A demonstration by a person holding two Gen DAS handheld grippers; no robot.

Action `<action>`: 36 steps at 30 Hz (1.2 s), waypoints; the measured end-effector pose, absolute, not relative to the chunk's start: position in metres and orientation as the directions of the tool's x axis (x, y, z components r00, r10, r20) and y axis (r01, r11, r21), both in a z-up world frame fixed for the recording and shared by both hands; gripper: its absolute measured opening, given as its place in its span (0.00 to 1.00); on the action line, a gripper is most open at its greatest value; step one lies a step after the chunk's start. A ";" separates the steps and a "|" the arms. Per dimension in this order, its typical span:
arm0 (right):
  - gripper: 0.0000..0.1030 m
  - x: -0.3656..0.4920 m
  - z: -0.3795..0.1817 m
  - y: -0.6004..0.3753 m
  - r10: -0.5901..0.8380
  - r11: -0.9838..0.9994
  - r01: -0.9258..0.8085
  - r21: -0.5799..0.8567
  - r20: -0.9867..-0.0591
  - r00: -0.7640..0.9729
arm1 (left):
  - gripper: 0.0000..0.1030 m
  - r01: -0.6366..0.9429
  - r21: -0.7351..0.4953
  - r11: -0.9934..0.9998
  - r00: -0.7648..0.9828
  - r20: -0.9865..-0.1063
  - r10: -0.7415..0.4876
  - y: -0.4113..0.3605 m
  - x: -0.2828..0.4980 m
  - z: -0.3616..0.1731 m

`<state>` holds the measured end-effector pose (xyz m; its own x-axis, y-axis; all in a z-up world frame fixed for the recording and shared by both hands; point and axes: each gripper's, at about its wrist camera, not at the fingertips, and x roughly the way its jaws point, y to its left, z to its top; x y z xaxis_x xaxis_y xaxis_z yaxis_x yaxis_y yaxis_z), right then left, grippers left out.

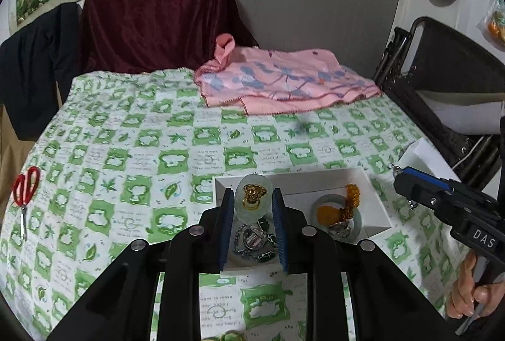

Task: Organize jewelry
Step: 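Lift both pendants and carry them over the white box, then lower both pendants into the box bangles and open both tools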

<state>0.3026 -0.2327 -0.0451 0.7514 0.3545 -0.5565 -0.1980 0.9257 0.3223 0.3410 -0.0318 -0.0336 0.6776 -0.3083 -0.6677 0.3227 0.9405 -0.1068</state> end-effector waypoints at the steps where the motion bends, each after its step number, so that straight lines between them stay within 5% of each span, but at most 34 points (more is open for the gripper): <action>1: 0.24 0.297 -0.041 -0.234 0.354 0.924 -0.196 0.327 -0.545 0.760 | 0.24 0.320 -0.110 0.941 0.683 -0.662 -0.310 -0.031 0.338 -0.030; 23: 0.24 0.155 0.070 -0.209 0.357 0.924 -0.263 0.279 -0.376 0.855 | 0.24 0.282 -0.088 0.955 0.820 -0.494 -0.288 0.003 0.183 0.089; 36: 0.24 0.200 0.089 -0.212 0.305 0.943 -0.236 0.233 -0.332 0.893 | 0.24 0.320 -0.061 0.945 0.828 -0.468 -0.310 -0.031 0.227 0.115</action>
